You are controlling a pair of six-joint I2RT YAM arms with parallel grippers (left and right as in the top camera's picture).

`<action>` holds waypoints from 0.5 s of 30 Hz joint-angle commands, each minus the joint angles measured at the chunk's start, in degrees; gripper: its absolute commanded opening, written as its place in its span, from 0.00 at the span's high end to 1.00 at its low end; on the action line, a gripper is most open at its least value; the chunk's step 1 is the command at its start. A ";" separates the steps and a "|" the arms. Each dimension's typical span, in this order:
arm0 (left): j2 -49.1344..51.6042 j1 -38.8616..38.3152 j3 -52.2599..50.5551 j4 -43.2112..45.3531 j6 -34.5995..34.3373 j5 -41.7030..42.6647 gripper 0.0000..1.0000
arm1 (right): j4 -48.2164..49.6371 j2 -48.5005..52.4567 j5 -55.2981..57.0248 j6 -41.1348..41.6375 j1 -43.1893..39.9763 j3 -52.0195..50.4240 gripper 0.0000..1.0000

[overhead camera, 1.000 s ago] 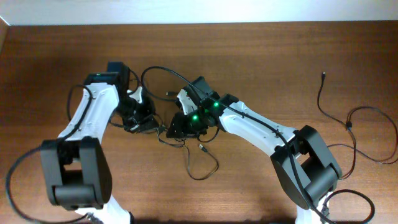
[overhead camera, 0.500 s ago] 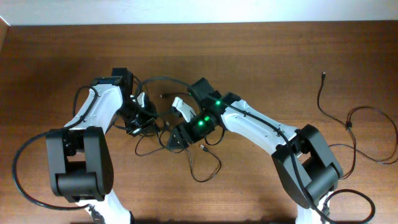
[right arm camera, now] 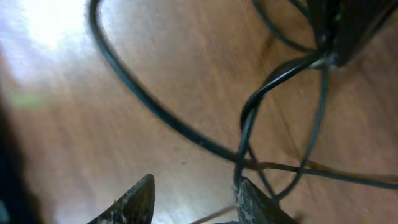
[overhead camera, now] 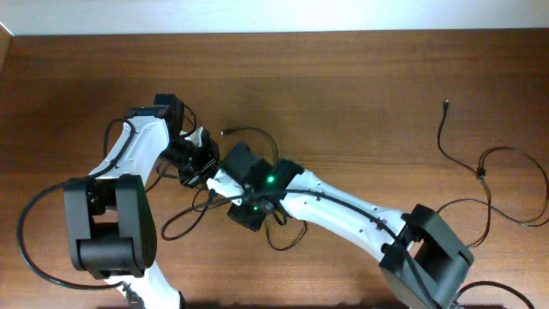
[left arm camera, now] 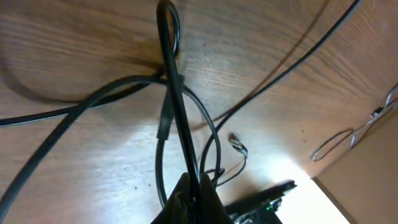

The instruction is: Untangle cables

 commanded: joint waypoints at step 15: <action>0.98 0.09 -0.31 -0.87 -0.55 3.93 1.00 | 3.61 0.55 7.67 0.02 0.33 -1.62 0.64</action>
